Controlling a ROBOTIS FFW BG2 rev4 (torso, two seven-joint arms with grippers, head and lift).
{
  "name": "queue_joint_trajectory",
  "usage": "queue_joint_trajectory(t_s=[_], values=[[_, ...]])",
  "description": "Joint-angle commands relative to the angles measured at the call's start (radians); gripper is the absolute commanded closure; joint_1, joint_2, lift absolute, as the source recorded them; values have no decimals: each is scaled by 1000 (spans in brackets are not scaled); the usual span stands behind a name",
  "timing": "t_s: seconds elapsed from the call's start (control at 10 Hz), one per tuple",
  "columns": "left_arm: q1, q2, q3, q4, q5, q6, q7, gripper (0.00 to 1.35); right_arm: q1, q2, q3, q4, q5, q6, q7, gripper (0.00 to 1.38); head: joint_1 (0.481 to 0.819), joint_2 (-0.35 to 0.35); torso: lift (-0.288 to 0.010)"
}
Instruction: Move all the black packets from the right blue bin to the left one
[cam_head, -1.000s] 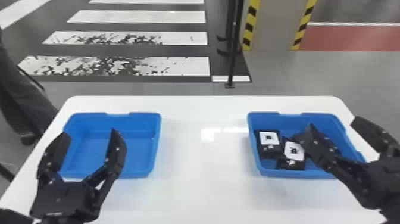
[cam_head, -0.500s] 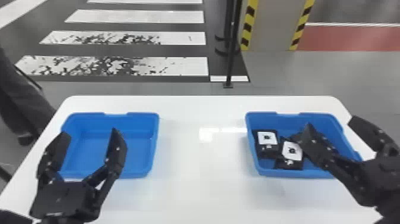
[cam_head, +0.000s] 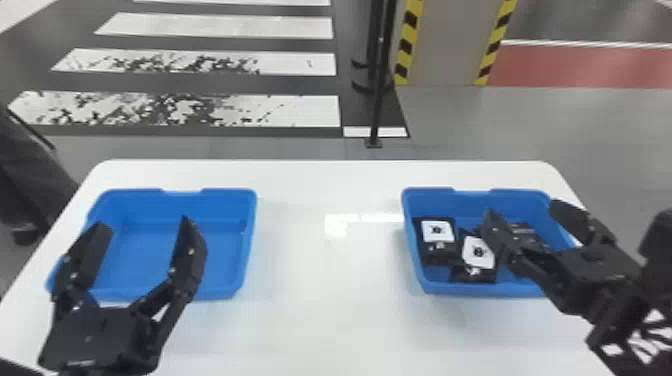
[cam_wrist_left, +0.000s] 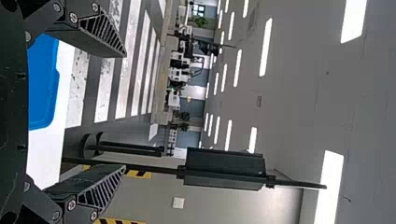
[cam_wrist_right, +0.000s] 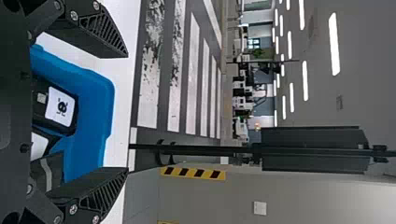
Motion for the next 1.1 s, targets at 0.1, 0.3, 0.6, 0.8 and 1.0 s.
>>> queue_joint_trajectory(t_s=[0.1, 0.3, 0.6, 0.8, 1.0], values=[[-2, 0, -1, 8, 10, 0, -5, 199, -125, -17, 28, 107, 25, 112, 25, 163, 695, -50, -140], [-2, 0, -1, 10, 14, 0, -10, 203, -211, -17, 38, 215, 51, 149, 60, 167, 695, -49, -140], [-4, 0, -3, 18, 16, -5, -19, 205, -317, -26, 96, 336, 89, 207, 63, 167, 695, -63, -140], [-6, 0, -5, 25, 20, -10, -21, 205, -363, -31, 124, 414, 95, 244, 78, 176, 695, -53, -140], [-6, -1, -1, 28, 24, -15, -21, 205, -385, -29, 142, 454, 109, 249, 78, 186, 695, -45, -140]])
